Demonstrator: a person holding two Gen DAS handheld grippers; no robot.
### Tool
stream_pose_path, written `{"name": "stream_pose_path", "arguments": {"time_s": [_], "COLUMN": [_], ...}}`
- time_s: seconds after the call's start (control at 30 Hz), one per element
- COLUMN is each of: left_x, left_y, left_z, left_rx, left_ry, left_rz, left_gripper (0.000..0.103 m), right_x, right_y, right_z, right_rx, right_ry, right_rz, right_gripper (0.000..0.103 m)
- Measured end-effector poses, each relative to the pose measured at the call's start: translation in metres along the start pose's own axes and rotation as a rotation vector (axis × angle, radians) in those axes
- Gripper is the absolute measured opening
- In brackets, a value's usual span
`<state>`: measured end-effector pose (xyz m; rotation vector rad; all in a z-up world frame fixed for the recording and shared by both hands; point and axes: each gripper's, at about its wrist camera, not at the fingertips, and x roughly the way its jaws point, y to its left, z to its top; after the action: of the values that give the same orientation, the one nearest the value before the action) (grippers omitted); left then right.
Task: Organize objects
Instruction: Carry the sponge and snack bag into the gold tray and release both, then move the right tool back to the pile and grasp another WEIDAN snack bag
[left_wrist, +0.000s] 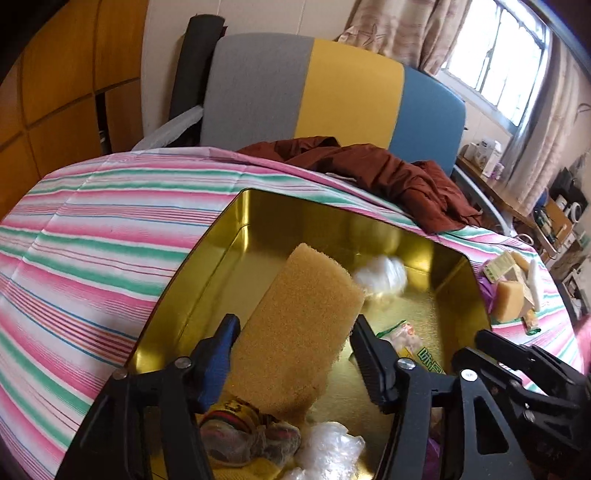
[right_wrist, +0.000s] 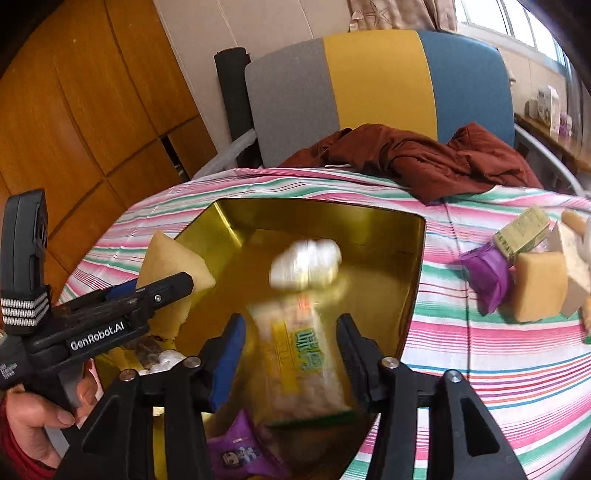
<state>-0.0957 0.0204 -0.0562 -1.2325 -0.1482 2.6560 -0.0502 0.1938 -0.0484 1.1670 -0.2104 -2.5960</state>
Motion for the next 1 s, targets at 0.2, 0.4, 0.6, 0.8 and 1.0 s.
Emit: {"name": "stream_pose_path", "arguments": {"time_s": [0.2, 0.4, 0.6, 0.8, 1.0], "left_x": [-0.007, -0.017, -0.030, -0.043, -0.055], "left_y": [0.003, 0.001, -0.011, -0.046, -0.093], "left_z": [-0.002, -0.005, -0.012, -0.022, -0.032], "left_rx": [-0.058, -0.092, -0.121, -0.079, 0.020], "left_ry": [-0.021, -0.022, -0.026, -0.040, -0.051], "left_rz": [0.032, 0.055, 0.020, -0.045, -0.097], "left_gripper": [0.102, 0.103, 0.103, 0.103, 0.103], "right_x": [-0.023, -0.040, -0.064, -0.078, -0.085], "right_y": [0.006, -0.002, -0.016, -0.051, -0.089], "right_z": [-0.009, -0.015, -0.023, -0.034, -0.053], "right_rx": [-0.066, -0.028, -0.009, 0.070, 0.153], "right_ry": [-0.053, -0.090, -0.153, -0.158, -0.150], "right_rz": [-0.031, -0.025, -0.047, -0.080, -0.105], "right_gripper": [0.053, 0.053, 0.053, 0.053, 0.053]}}
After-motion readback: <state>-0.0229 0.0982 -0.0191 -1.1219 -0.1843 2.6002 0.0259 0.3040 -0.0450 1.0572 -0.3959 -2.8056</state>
